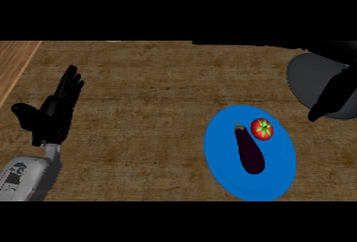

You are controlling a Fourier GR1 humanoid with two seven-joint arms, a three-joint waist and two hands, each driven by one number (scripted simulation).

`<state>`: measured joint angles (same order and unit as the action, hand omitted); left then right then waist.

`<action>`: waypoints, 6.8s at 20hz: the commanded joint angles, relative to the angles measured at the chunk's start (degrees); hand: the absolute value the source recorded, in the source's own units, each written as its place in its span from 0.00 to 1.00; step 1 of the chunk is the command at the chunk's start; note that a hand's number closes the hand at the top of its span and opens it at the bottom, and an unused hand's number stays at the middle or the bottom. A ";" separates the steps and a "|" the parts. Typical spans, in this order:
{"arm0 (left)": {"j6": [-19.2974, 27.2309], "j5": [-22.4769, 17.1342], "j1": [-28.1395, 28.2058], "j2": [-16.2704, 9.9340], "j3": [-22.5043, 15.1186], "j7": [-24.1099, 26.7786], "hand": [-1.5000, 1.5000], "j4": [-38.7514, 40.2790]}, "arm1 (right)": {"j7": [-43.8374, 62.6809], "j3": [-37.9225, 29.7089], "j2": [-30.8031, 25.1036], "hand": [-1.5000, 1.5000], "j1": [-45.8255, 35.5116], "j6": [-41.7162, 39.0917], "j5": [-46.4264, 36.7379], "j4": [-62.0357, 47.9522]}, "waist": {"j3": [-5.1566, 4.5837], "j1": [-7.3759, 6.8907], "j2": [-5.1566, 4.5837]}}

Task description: Pick the eggplant from the plate and place it in the pan

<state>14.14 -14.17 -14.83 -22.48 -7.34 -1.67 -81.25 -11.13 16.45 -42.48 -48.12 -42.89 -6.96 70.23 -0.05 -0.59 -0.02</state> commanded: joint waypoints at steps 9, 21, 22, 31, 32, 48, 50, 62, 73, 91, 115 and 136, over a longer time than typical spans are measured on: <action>-1.58 2.38 0.93 2.41 2.77 -0.21 0.50 0.32 | 12.26 -1.56 8.11 0.00 8.14 -6.43 0.58 14.79 | 0.03 0.87 0.15; -2.35 5.88 0.99 3.68 4.18 -3.27 0.50 -3.26 | 15.98 -3.06 10.47 0.00 12.69 -8.11 -10.24 14.26 | 0.05 0.37 0.04; -3.44 5.45 2.01 4.06 4.34 -1.09 0.50 -2.29 | 16.00 -0.25 13.18 0.00 11.68 -5.73 -13.78 11.43 | 0.05 0.10 -0.04; -3.63 7.70 3.61 6.42 5.19 -1.29 0.50 -3.24 | 3.92 0.28 10.52 0.00 17.53 -8.90 -19.58 9.90 | 0.07 0.51 0.00; -4.38 7.10 0.62 4.96 6.73 -5.27 0.50 -3.80 | 7.72 0.97 14.91 0.00 14.44 -10.25 -19.88 9.48 | 0.05 0.40 0.01; -8.01 8.08 1.98 6.63 9.51 -2.47 0.50 -2.98 | 4.85 8.23 18.00 0.00 14.83 -6.09 -38.35 7.23 | 0.04 0.43 0.02; -7.51 9.09 3.05 7.64 9.07 -1.16 0.50 -2.40 | 2.46 8.71 16.38 0.00 13.24 -6.05 -40.77 3.88 | 0.04 0.25 -0.03; -7.68 12.00 1.79 10.40 9.16 -0.84 0.50 -0.98 | 2.06 10.83 23.98 0.00 15.03 -4.10 -49.04 0.04 | 0.04 0.40 -0.05; -8.64 11.88 1.47 9.25 11.54 -7.15 0.50 -6.74 | -3.75 8.92 23.77 0.00 16.56 -5.65 -54.13 -5.00 | 0.05 0.40 0.07; -8.63 13.05 2.59 10.58 12.59 -2.99 0.50 -3.33 | 8.44 -4.59 30.75 1.00 17.90 9.45 -53.77 -7.79 | 0.02 2.02 0.46; -10.09 12.45 0.34 10.39 13.12 -3.47 0.50 -3.18 | 41.65 -31.34 35.05 1.00 6.81 50.09 -51.12 7.88 | 0.08 0.60 -0.11; -12.58 11.89 -0.39 10.84 12.22 -2.83 0.50 -2.82 | 7.03 -50.73 5.53 1.00 5.84 71.10 -44.85 -44.58 | 0.46 -3.22 -1.78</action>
<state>3.19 -0.84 -14.93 -10.49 4.01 -3.78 -83.46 1.46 -31.26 -33.39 -42.59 25.83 -53.73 32.63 0.28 -3.07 -1.50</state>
